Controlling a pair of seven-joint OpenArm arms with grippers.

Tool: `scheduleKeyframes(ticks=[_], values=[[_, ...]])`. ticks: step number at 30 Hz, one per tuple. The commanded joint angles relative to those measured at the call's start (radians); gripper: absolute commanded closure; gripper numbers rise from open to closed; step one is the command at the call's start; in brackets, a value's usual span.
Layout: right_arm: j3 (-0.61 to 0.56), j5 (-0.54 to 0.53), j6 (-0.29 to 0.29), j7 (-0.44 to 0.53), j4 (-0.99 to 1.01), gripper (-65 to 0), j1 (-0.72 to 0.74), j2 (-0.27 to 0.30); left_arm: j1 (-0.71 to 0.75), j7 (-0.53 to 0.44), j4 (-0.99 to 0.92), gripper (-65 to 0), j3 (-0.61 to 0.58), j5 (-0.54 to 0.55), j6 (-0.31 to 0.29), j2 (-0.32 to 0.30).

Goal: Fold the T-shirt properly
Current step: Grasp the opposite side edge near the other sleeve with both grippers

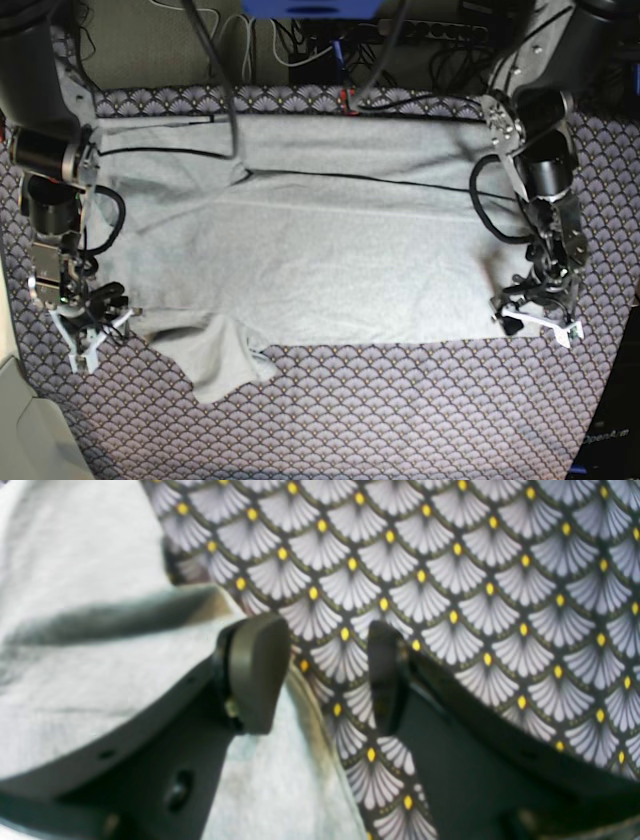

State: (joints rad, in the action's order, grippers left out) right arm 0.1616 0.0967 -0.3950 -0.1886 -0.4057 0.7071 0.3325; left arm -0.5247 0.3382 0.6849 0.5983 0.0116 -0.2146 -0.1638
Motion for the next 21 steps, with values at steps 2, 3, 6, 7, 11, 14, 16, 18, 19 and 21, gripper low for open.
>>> scheduleKeyframes(ticks=[2, 3, 6, 7, 11, 14, 16, 18, 19, 21], values=[[0.003, -0.010, 0.003, 0.019, -0.014, -30.6, 0.009, 0.012, -0.031, -0.023, 0.020, -52.2, -0.002, 0.009, -0.009, -0.013], [0.003, -0.008, 0.003, 0.019, -0.014, -30.6, 0.004, 0.010, -0.031, -0.023, 0.022, -52.2, -0.002, 0.009, -0.009, -0.013], [0.003, -0.008, 0.000, 0.016, -0.014, -30.6, -0.024, 0.007, -0.031, -0.023, 0.022, -52.2, -0.002, 0.009, -0.009, -0.020], [0.003, -0.008, -0.002, 0.014, -0.014, -30.6, -0.030, 0.007, -0.031, -0.023, 0.022, -52.2, -0.002, 0.009, -0.009, -0.020], [0.003, -0.008, -0.003, 0.013, -0.014, -30.6, -0.039, 0.004, -0.031, -0.023, 0.022, -52.2, -0.002, 0.009, -0.009, -0.020], [0.003, -0.008, -0.014, 0.011, -0.014, -30.1, -0.039, -0.005, -0.031, -0.023, 0.022, -52.2, -0.002, 0.009, -0.009, -0.020], [0.002, -0.008, -0.055, -0.009, -0.014, -27.1, -0.039, -0.006, -0.031, -0.023, 0.022, -52.2, -0.002, 0.009, -0.009, -0.020], [0.002, -0.008, -0.061, -0.038, -0.015, -20.4, -0.039, -0.008, -0.031, -0.023, 0.022, -52.2, -0.002, 0.009, -0.009, -0.020], [0.003, -0.008, -0.061, -0.041, -0.017, -15.3, -0.039, -0.009, -0.031, -0.023, 0.022, -52.2, -0.002, 0.008, -0.009, -0.020], [0.003, -0.008, -0.061, -0.039, -0.019, -3.4, -0.039, -0.017, -0.031, -0.023, 0.022, -52.2, -0.002, 0.006, -0.009, -0.020]])
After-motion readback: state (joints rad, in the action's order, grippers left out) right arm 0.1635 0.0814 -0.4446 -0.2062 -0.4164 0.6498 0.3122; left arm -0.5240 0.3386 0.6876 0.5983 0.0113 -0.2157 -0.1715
